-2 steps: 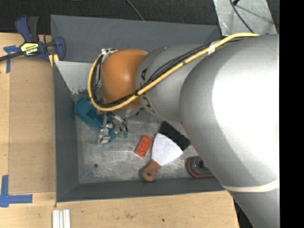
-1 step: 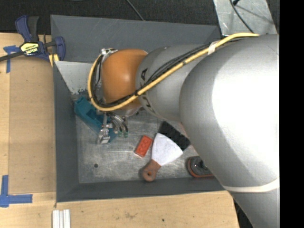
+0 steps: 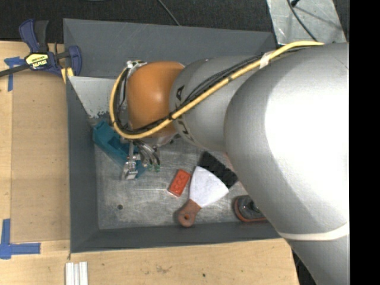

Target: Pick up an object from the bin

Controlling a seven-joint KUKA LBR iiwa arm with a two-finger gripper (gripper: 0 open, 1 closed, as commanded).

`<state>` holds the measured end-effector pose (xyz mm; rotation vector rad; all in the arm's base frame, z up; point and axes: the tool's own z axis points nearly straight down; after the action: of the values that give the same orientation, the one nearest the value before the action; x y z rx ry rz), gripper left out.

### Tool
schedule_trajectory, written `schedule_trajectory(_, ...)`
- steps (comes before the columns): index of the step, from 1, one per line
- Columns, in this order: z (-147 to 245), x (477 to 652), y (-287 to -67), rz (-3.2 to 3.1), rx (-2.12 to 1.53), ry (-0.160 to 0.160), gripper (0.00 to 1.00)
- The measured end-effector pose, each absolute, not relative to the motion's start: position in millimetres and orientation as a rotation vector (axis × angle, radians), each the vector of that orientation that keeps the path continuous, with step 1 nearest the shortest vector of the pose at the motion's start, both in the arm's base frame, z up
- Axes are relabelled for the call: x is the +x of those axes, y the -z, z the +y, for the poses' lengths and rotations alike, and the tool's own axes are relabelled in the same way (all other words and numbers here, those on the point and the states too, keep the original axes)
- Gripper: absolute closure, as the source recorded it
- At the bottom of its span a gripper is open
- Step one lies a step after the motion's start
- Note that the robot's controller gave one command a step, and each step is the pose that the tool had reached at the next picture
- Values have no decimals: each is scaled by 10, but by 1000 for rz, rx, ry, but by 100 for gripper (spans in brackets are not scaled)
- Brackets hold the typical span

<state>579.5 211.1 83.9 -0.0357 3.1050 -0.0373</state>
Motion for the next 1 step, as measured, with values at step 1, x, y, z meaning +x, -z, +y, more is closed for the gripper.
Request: schedule_trajectory(1,2111,5795,-839,3105,-36,37,100)
